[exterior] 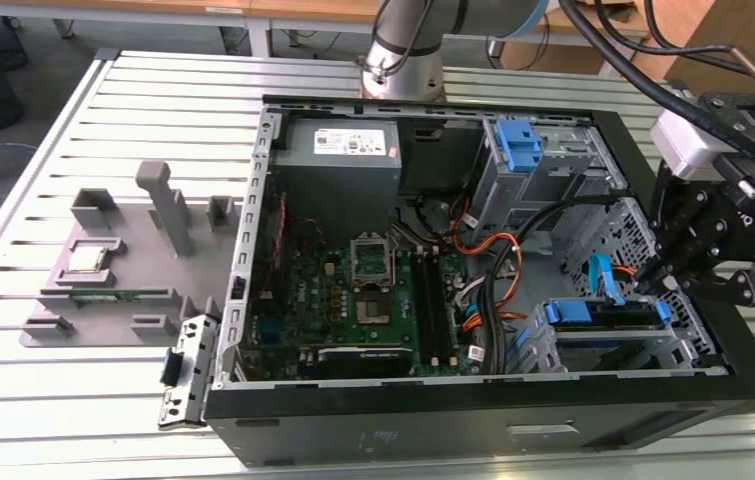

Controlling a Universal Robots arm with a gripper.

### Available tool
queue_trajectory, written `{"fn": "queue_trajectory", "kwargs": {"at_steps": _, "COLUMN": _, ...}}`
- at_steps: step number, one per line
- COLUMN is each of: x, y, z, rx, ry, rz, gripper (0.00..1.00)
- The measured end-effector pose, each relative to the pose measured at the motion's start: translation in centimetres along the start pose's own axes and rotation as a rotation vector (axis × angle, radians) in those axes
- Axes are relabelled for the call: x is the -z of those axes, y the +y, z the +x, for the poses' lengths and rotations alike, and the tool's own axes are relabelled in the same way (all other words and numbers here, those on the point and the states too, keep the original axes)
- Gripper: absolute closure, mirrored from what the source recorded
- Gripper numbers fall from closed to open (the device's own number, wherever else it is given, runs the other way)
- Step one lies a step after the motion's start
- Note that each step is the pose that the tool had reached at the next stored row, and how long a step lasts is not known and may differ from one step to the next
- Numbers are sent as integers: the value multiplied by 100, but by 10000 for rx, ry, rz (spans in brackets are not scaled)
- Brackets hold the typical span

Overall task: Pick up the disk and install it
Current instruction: 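Insert the second disk wire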

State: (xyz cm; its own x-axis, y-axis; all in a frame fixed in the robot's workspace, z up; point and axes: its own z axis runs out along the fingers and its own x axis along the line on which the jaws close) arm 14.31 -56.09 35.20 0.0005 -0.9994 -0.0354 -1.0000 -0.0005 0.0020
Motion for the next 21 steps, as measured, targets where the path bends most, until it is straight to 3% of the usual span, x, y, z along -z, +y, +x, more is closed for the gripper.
{"fn": "queue_trajectory", "kwargs": {"at_steps": 9, "x": -1, "y": 0, "z": 2, "rx": 0, "ry": -1, "rz": 0, "gripper": 83}}
{"fn": "queue_trajectory", "kwargs": {"at_steps": 11, "x": -3, "y": 2, "z": 14, "rx": 1, "ry": -48, "rz": 30, "gripper": 83}}
{"fn": "queue_trajectory", "kwargs": {"at_steps": 16, "x": -24, "y": 13, "z": 45, "rx": 42, "ry": -189, "rz": 213, "gripper": 83}}
{"fn": "queue_trajectory", "kwargs": {"at_steps": 21, "x": -67, "y": 51, "z": 69, "rx": 101, "ry": -212, "rz": 240, "gripper": 83}}
